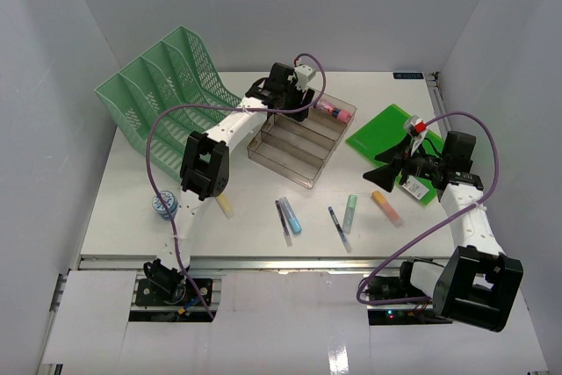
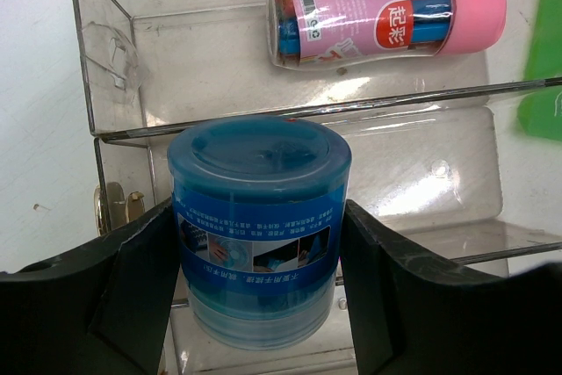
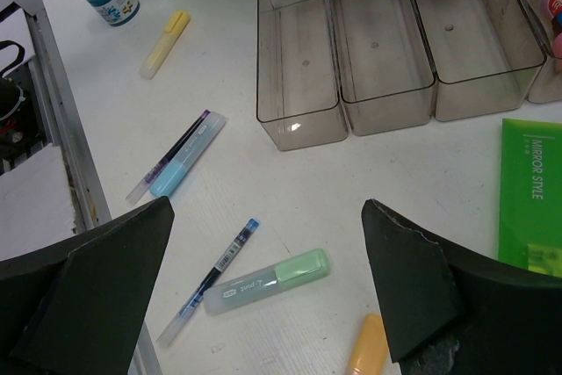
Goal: Organize the desk
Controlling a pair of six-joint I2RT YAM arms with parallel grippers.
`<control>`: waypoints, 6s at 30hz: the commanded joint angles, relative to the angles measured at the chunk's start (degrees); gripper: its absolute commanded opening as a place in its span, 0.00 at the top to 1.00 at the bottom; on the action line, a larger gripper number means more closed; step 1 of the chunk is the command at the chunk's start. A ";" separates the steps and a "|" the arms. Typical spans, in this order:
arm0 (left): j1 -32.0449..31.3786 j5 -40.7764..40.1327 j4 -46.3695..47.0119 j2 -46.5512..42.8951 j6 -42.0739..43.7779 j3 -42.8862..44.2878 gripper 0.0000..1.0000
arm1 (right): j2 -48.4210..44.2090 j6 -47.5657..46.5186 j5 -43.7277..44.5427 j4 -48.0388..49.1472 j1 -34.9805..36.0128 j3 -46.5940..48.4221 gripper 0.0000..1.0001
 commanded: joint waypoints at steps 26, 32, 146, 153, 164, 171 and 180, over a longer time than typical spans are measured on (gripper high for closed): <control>0.34 -0.46 -1.18 -7.53 2.25 -1.16 1.00 | -0.26 0.85 -2.21 2.55 -0.81 -0.45 0.06; 0.42 -0.75 -1.05 -7.83 2.25 -1.84 1.00 | -0.26 1.35 -2.37 3.04 -0.81 -0.67 0.06; 3.26 0.19 -6.32 -9.00 -8.26 1.92 0.02 | -0.35 1.84 -2.77 4.11 -2.65 -1.57 0.06; 3.26 -0.36 -6.36 -8.97 -8.91 1.46 0.06 | -0.44 1.89 -2.83 4.13 -2.84 -1.51 0.06; 3.20 -0.70 -7.28 -7.35 -9.77 2.65 0.27 | -0.47 1.99 -2.95 4.19 -3.09 -1.59 0.06; 2.82 -0.44 -6.22 -7.46 -10.91 2.28 0.56 | -0.44 1.99 -3.01 4.31 -3.18 -1.61 0.06; 2.73 -0.88 11.95 -19.42 -14.13 -18.65 0.75 | -0.53 2.08 -2.92 4.31 -3.18 -1.60 0.06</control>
